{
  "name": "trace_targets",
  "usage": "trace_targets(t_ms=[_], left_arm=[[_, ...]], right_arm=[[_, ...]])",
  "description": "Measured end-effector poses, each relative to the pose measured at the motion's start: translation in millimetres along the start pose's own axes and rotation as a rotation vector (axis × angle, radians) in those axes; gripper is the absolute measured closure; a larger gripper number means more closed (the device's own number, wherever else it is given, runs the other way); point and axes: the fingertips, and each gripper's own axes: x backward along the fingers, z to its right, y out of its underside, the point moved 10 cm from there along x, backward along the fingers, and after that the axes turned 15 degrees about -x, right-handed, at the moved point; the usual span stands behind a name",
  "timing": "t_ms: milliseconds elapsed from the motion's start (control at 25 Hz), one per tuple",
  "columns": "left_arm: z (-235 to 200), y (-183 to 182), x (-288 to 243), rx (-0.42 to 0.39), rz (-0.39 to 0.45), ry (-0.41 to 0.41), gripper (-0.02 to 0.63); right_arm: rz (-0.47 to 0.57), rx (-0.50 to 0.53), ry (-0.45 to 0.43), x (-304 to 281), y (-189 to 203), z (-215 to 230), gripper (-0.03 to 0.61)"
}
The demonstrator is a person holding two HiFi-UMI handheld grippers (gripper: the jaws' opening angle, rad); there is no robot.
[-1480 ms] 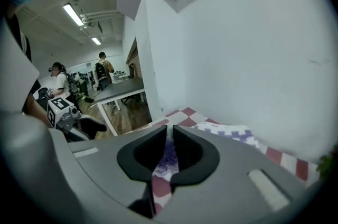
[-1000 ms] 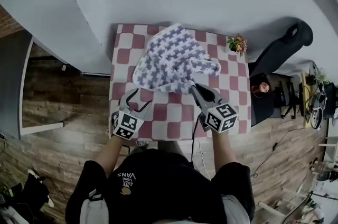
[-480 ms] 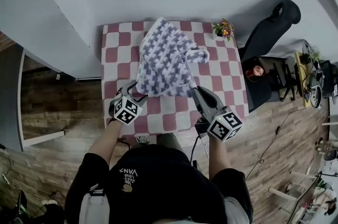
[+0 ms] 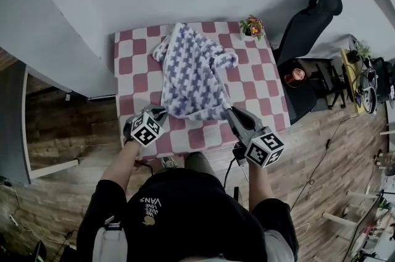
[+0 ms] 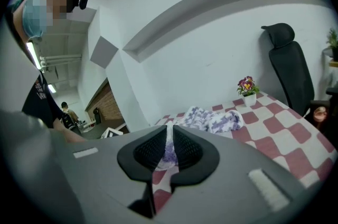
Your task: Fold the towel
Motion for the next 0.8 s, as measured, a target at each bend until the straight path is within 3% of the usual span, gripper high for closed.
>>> trace_targets(t_ms=[200, 440, 600, 800], left_arm=[[6, 14, 57, -0.018, -0.044, 0.050, 0.589], [38, 46, 96, -0.037, -0.154, 0.157, 0.589], [59, 62, 100, -0.061, -0.216, 0.255, 0.589], [67, 71, 93, -0.065, -0.219, 0.258, 0.583]], right_arm=[[-0.171, -0.002, 0.020, 9, 32, 12, 0.538], [-0.355, -0.098, 0.016, 8, 96, 21, 0.538], [-0.442, -0.164, 0.032, 7, 134, 26, 0.538], [-0.476, -0.189, 0.084, 6, 154, 35, 0.535]])
